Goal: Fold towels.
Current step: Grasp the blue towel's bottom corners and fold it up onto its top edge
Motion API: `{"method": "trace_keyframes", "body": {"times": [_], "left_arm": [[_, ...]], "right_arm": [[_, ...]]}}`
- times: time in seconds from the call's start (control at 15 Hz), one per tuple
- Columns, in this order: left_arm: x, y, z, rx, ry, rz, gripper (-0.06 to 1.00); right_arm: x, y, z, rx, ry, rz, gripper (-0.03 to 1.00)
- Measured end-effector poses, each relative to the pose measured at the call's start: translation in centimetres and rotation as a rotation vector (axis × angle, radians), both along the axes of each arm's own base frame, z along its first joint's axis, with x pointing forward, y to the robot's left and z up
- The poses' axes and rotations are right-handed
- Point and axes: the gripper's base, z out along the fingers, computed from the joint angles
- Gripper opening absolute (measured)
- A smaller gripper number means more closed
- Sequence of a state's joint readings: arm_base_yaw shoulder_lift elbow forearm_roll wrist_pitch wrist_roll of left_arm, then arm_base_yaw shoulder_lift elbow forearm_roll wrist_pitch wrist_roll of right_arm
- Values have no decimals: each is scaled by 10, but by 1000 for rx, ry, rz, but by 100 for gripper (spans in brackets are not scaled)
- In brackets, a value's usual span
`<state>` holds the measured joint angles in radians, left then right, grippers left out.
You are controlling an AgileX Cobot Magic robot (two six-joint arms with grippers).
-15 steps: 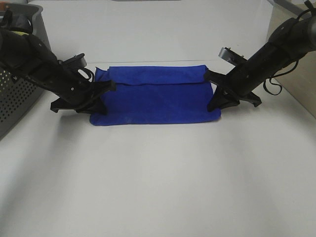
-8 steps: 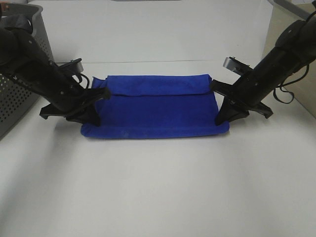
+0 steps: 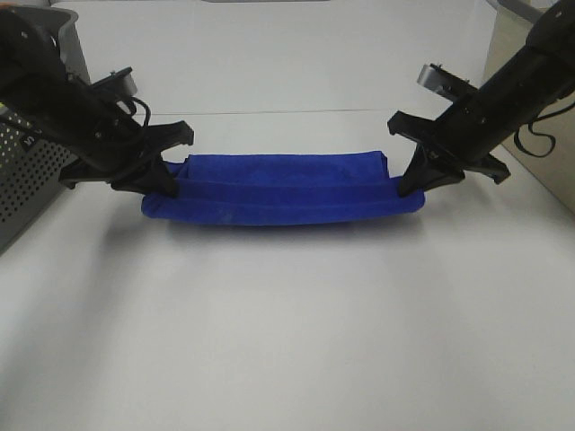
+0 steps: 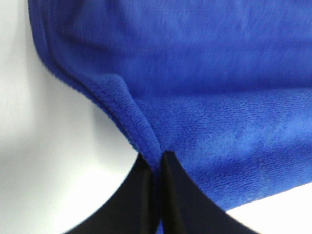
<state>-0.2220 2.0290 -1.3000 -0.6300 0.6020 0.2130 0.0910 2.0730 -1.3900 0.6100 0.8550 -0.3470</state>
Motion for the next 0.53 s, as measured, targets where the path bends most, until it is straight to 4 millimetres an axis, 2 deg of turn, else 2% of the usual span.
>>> {"method": "trace_keyframes", "body": {"times": [0.13,0.33,0.53], "left_arm": [[20,-4,6,-17,-40,27,4],[50,-5,4,-40,-78,70,4],[74,6,-10,-49,-89,134,4]], "right_arm": [[23,2,4,11,-40,-21,0],[51,5,-7,16,-66,-34,0],[68,6,-20,15,-85,-41,0]]}}
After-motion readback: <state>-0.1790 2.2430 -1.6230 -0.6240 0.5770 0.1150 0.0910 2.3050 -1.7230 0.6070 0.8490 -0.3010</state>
